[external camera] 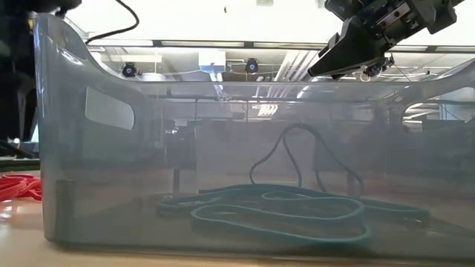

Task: Sort rubber bands into baskets
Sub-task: Put the blue rubber band into the black bin

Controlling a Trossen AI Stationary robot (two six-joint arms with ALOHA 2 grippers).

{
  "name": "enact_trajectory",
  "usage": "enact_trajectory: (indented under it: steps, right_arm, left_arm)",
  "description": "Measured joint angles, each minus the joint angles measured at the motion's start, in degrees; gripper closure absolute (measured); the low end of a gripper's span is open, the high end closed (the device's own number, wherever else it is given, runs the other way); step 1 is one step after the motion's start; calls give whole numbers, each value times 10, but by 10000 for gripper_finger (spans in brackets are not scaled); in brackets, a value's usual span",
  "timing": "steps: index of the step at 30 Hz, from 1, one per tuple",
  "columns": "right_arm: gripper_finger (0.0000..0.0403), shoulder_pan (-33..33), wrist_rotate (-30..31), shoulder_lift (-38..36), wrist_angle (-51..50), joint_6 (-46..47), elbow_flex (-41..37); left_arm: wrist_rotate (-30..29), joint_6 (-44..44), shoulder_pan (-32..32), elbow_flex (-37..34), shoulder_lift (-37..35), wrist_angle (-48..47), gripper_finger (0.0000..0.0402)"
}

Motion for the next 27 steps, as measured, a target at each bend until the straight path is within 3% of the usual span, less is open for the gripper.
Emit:
enact_trajectory:
  steps: [11, 27]
  right_arm:
    - [403, 14, -3, 0, -2, -1, 0]
    - [403, 15, -3, 0, -2, -2, 0]
  left_arm:
    - [3, 43, 1, 0, 100, 9, 314]
    - [22, 89, 27, 0, 171, 46, 314]
